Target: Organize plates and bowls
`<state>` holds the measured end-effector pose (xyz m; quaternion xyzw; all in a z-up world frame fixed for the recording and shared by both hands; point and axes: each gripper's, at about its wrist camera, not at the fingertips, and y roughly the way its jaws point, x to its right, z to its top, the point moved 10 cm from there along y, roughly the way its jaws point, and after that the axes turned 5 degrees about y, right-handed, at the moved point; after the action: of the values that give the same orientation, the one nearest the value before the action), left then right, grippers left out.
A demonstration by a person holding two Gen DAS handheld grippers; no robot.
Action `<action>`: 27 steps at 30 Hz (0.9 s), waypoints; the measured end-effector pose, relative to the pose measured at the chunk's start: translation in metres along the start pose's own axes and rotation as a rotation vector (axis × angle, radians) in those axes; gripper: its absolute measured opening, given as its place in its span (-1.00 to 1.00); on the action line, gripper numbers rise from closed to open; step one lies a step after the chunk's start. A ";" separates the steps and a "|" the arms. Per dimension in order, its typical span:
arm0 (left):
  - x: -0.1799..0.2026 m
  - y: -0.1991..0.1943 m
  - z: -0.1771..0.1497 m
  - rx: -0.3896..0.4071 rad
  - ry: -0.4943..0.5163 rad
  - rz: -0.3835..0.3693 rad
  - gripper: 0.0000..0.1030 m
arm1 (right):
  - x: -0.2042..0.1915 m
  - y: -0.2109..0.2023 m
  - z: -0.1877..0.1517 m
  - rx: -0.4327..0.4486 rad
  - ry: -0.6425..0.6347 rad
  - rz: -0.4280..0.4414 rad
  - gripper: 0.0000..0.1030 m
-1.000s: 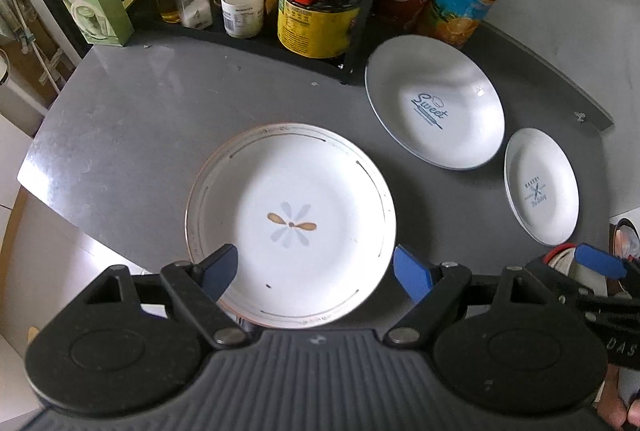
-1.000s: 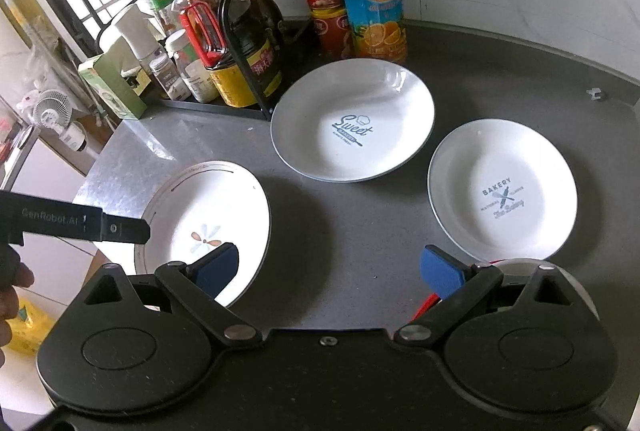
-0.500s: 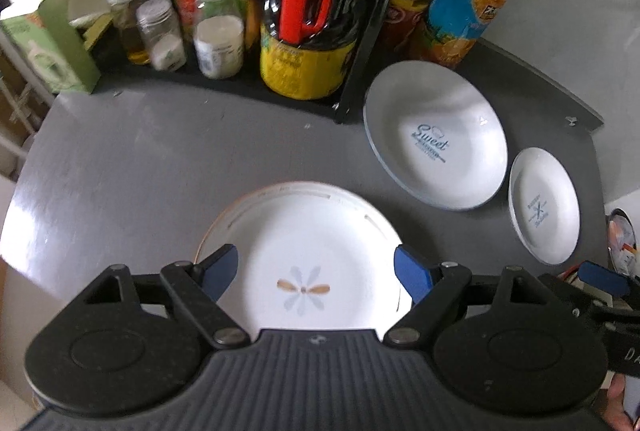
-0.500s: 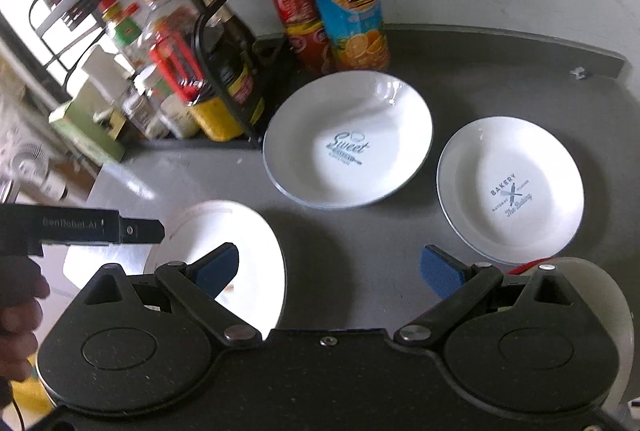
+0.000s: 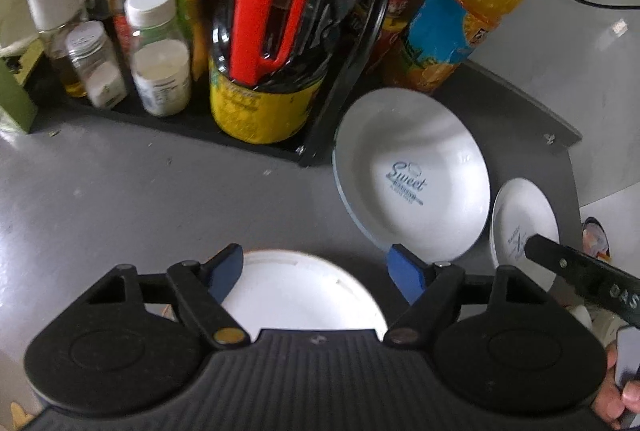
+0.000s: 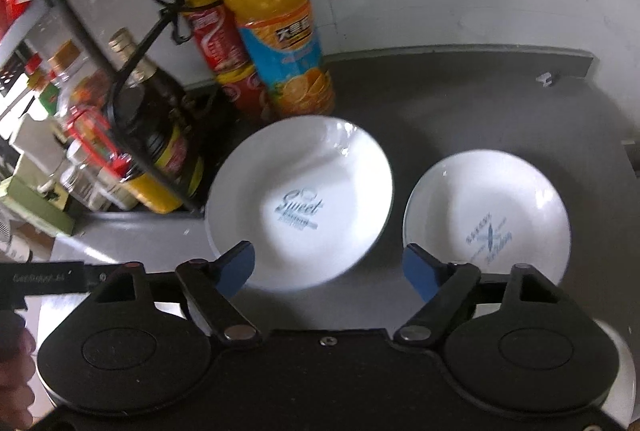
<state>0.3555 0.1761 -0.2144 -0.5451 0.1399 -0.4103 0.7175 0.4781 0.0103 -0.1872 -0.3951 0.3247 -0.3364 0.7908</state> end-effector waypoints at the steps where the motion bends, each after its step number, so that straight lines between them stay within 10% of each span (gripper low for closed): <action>1: 0.002 0.005 0.002 -0.001 -0.003 -0.002 0.44 | 0.001 0.005 0.004 0.002 0.001 -0.001 0.42; 27: -0.002 0.099 0.015 -0.013 -0.218 -0.014 -0.42 | 0.038 0.131 0.042 -0.121 -0.051 -0.032 -0.23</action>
<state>0.4073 0.1946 -0.2979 -0.5921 0.0599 -0.3526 0.7221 0.5684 0.0581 -0.2872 -0.4558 0.3179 -0.3186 0.7679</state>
